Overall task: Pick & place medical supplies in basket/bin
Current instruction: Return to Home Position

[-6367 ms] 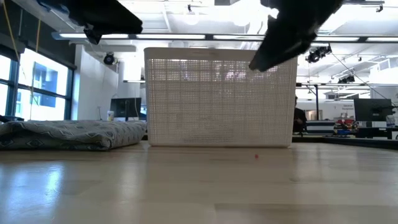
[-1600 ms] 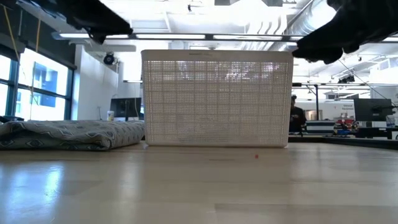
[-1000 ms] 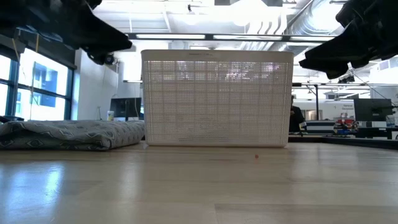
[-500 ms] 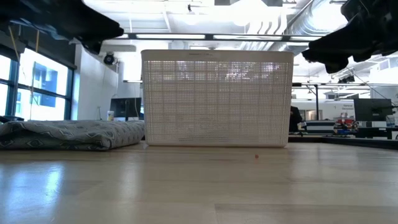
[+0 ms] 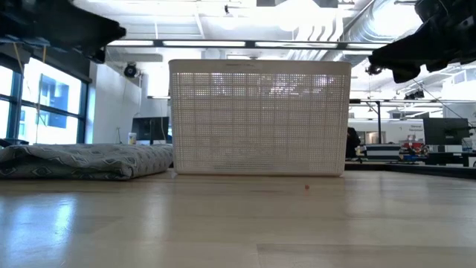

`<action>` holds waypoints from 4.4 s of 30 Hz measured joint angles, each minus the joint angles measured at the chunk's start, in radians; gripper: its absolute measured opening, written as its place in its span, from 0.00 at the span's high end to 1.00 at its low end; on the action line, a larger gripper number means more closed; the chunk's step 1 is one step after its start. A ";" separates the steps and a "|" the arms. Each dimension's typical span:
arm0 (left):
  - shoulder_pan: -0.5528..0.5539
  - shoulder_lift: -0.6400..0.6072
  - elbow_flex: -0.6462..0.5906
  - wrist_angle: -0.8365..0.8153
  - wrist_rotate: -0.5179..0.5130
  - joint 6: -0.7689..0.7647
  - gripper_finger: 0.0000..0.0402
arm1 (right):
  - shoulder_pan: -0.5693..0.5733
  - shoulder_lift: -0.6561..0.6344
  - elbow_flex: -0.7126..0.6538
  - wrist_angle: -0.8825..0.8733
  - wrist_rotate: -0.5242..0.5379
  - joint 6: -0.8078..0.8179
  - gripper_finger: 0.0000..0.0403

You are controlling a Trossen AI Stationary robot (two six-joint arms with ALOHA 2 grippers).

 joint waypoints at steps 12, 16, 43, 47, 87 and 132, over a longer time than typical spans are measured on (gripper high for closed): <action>0.001 -0.264 -0.025 -0.202 -0.018 -0.001 0.71 | 0.000 -0.166 0.000 -0.130 0.036 -0.045 0.99; 0.001 -0.330 -0.025 -0.248 -0.032 0.016 0.75 | -0.002 -0.207 0.000 -0.157 0.052 -0.050 0.97; 0.135 -0.397 -0.025 -0.285 0.091 0.023 0.95 | -0.562 -0.257 -0.084 -0.024 -0.524 -0.126 1.00; 0.269 -0.394 -0.025 -0.299 0.242 -0.030 0.93 | -0.625 -0.257 -0.084 0.001 -0.596 -0.124 1.00; 0.406 -0.399 -0.156 -0.232 0.317 -0.091 0.93 | -0.432 -0.249 -0.126 -0.016 -0.370 -0.067 1.00; 0.406 -0.342 -0.163 -0.217 0.318 -0.090 0.79 | -0.374 -0.331 -0.127 -0.141 -0.323 -0.042 1.00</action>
